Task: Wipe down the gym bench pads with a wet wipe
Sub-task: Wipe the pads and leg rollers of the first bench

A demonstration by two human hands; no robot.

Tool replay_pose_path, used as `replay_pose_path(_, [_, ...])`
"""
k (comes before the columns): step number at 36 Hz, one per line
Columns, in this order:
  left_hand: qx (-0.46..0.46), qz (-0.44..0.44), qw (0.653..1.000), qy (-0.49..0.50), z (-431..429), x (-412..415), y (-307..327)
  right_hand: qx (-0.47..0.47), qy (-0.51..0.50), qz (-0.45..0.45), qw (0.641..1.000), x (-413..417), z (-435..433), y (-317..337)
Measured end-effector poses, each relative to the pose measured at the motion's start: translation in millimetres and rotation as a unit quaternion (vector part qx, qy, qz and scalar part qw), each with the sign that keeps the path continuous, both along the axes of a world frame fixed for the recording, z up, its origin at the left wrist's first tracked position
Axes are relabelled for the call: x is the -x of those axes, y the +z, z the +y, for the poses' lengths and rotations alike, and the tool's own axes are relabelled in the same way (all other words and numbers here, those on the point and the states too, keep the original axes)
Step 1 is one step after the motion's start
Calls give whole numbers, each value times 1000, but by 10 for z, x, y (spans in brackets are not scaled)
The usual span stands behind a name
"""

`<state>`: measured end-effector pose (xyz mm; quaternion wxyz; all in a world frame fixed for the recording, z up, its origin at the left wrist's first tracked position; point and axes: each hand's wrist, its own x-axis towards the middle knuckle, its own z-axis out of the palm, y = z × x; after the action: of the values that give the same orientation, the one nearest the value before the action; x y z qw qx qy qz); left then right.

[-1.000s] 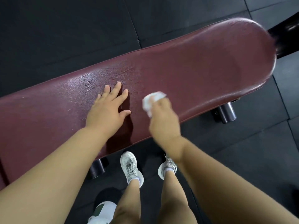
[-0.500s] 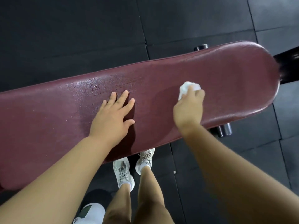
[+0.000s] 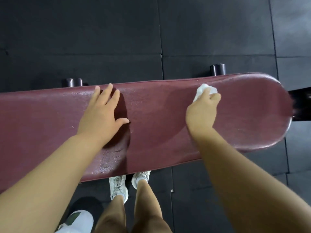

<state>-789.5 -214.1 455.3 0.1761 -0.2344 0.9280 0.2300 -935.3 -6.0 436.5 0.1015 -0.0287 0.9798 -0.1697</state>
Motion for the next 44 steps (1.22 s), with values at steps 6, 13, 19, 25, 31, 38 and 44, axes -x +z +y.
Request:
replay_pose_path(6, [-3, -64, 998, -13, -6, 44, -78, 16, 411, -61, 909, -661, -439, 12])
replay_pose_path(13, [-22, -62, 998, 13, -3, 74, -55, -69, 343, -29, 936, 332, -37, 45])
replay_pose_path(19, [-35, -51, 997, 39, 21, 87, -61, -132, 133, -32, 982, 560, -203, 27])
replay_pose_path(25, [-32, -46, 998, 36, 0, 80, -62, -47, 361, -13, 931, -255, -824, -2])
replay_pose_path(31, [-34, -31, 998, 40, -1, 68, -62, -65, 425, -2, 903, 120, -460, 102])
replay_pose_path(38, [-22, -22, 999, 29, -10, 38, -127, -141, 114, -11, 983, 292, -287, 16])
replay_pose_path(44, [-59, -5, 998, 6, -95, 14, -137, -2, 218, -20, 976, -458, -1048, -66])
